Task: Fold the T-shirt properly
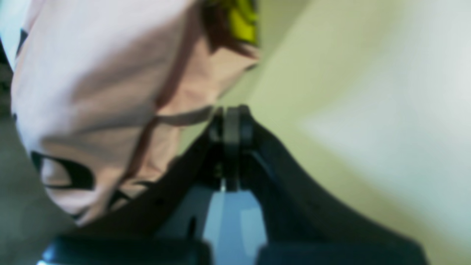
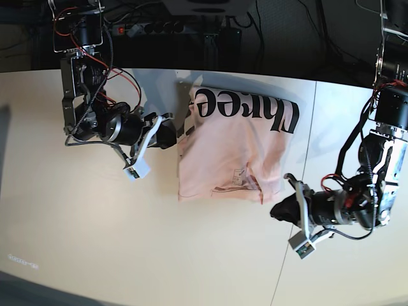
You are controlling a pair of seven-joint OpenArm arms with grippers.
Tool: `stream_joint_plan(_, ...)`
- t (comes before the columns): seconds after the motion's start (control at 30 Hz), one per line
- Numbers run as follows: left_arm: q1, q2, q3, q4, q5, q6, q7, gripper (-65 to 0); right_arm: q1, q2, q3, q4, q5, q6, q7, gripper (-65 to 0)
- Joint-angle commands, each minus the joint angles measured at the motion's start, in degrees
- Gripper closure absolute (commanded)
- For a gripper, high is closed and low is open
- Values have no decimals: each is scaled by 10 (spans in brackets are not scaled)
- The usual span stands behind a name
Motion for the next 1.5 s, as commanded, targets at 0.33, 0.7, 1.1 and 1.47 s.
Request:
stream_joint_plan(0.33, 206, -104, -209, 130, -89, -13, 33, 0, -156, 80, 85, 152, 44, 30, -5, 0)
stream_joint_plan(0.7, 513, -88, -312, 186, -21, -13, 5, 0, -422, 82, 191, 222, 88, 31, -15, 0)
stream_joint_plan(1.1, 606, 52, -309, -36, 220, 10, -238, 0, -560, 64, 195, 83, -25, 21, 104, 0)
stream_joint_plan(1.47, 313, 149, -174, -562, 343, 171, -392, 0, -234, 62, 195, -493, -102, 3, 172, 0)
